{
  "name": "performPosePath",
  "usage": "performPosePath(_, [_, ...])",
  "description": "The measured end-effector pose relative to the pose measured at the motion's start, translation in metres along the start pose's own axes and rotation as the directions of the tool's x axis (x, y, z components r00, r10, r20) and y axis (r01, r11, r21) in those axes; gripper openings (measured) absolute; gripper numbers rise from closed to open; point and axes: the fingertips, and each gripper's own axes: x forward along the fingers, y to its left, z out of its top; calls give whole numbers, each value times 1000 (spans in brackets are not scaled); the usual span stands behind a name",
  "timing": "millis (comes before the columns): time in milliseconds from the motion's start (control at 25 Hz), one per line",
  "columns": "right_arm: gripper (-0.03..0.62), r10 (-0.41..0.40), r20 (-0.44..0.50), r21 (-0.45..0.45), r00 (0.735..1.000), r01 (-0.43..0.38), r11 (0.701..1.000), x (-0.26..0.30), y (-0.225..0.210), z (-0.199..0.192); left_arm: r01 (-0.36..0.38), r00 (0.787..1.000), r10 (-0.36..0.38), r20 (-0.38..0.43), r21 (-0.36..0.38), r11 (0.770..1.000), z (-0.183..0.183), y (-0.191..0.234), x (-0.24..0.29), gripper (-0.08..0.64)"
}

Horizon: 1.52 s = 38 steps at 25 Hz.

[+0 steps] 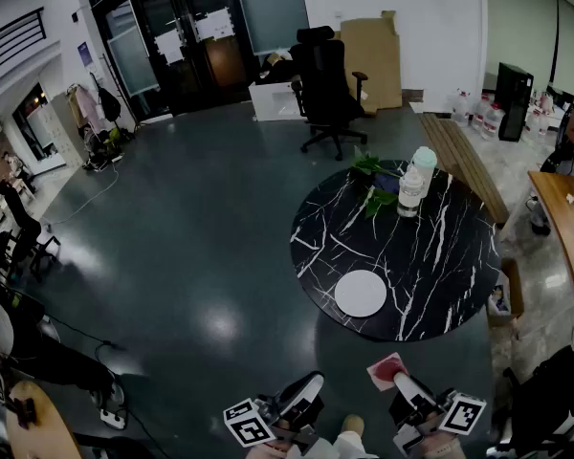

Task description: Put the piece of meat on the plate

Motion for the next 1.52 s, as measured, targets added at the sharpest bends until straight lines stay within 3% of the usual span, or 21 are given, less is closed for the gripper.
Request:
performPosePath(200, [80, -74, -15, -1, 997, 74, 997, 43, -51, 26, -19, 1000, 19, -16, -4, 1000, 17, 37, 30, 8])
performPosePath(440, [80, -149, -45, -23, 988, 148, 989, 97, -97, 59, -98, 995, 97, -36, -33, 995, 36, 109, 56, 8])
performPosePath(840, [80, -297, -153, -29, 943, 296, 955, 189, -186, 85, -88, 988, 92, -125, 39, 995, 85, 221, 151, 8])
performPosePath(1040, [80, -404, -266, -20, 875, 414, 910, 203, -233, 82, -95, 989, 96, -116, 19, 995, 90, 249, 171, 8])
performPosePath(1200, [80, -450, -344, -105, 824, 442, 891, 210, -251, 78, -119, 987, 117, -108, -14, 993, 85, 261, 163, 8])
performPosePath(1320, [80, -452, -377, -141, 809, 432, 891, 213, -257, 76, -139, 985, 135, -106, -34, 990, 80, 267, 156, 8])
performPosePath(1400, [80, -473, -399, -238, 786, 409, 881, 216, -259, 76, -141, 986, 137, -97, -41, 989, 81, 268, 154, 8])
performPosePath(1520, [84, -527, -396, -412, 752, 368, 834, 219, -260, 81, -128, 988, 124, -91, -38, 991, 83, 266, 157, 8])
